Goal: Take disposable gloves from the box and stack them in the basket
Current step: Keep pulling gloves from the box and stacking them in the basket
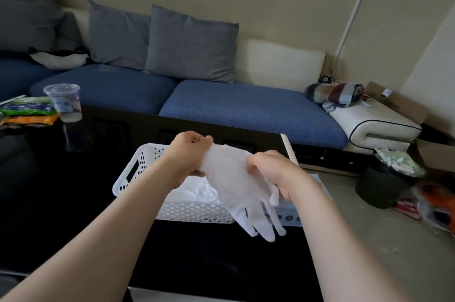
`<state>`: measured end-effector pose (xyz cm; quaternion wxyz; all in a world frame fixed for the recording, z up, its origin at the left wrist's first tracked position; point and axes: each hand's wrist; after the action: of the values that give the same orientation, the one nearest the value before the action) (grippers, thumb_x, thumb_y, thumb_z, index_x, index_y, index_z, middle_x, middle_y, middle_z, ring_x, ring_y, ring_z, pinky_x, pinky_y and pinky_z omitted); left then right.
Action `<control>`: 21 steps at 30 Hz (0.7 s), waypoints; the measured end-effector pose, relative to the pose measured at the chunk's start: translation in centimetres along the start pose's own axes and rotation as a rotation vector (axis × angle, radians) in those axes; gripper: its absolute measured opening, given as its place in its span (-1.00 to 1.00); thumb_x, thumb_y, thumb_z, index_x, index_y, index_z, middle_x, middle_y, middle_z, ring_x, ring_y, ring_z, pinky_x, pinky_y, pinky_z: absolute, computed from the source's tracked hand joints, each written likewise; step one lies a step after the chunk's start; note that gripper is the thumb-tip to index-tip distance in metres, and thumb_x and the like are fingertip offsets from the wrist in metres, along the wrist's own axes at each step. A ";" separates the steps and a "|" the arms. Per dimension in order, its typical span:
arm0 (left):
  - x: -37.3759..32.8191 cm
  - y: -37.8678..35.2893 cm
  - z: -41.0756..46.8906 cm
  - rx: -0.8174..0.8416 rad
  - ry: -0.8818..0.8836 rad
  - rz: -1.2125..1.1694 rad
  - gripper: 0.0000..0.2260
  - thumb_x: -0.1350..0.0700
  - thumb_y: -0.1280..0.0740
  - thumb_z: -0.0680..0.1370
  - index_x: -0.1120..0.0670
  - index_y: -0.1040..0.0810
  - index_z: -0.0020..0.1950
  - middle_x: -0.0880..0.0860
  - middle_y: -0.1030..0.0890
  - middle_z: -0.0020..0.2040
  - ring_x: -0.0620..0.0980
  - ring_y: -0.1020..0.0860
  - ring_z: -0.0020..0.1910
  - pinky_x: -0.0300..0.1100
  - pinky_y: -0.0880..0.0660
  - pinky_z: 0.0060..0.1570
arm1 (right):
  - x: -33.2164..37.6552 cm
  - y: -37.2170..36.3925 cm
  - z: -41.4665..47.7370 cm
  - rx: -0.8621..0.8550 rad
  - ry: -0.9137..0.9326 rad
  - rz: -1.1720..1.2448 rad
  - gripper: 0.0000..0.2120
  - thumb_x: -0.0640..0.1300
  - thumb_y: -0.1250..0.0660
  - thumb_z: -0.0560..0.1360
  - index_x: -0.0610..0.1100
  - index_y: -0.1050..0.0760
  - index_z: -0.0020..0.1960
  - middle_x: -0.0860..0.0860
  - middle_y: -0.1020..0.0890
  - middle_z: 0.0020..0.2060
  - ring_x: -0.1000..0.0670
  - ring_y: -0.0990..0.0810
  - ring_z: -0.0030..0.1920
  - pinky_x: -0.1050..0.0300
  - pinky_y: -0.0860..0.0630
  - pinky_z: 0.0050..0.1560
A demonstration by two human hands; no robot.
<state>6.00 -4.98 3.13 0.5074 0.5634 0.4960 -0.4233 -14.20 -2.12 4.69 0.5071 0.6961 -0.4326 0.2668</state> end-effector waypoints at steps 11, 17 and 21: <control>1.9 3.6 0.6 -0.044 -0.007 0.455 -0.76 0.00 -0.12 0.76 0.13 -0.38 0.30 0.04 -0.44 0.02 0.13 -0.59 -0.12 -0.09 -0.58 -0.53 | 0.4 -3.1 3.2 -0.097 0.093 -0.040 -0.80 -0.06 -0.39 0.60 -0.19 -0.67 0.02 -0.13 -0.72 -0.06 -0.08 -0.68 -0.04 0.00 -0.56 -0.05; 3.1 5.0 1.7 -0.008 -0.029 0.650 -0.67 -0.01 -0.11 0.77 0.23 -0.36 0.36 0.08 -0.45 -0.09 0.09 -0.57 -0.21 -0.06 -0.64 -0.45 | 0.5 -6.7 5.4 -0.280 0.343 -0.494 -0.63 -0.08 -0.32 0.67 -0.09 -0.38 -0.29 -0.01 -0.50 -0.33 -0.03 -0.44 -0.36 0.11 -0.29 -0.35; 3.9 5.8 2.7 -0.082 -0.052 0.736 -0.64 -0.03 -0.07 0.76 0.26 -0.31 0.34 0.08 -0.44 -0.24 0.03 -0.51 -0.40 -0.14 -0.47 -0.50 | 0.7 -8.6 6.7 -0.362 0.384 -0.712 -0.78 -0.02 -0.29 0.70 -0.11 -0.55 -0.06 -0.06 -0.60 -0.13 -0.09 -0.57 -0.22 0.08 -0.37 -0.33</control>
<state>12.36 -7.10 -0.20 0.6602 0.6723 0.2636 -0.2065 -6.76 -7.66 -1.12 0.7523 0.6395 -0.1033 0.1199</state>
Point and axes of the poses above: each hand's wrist, its own z-axis towards the middle knuckle, its own y-axis out of the back of the hand, x = y × z
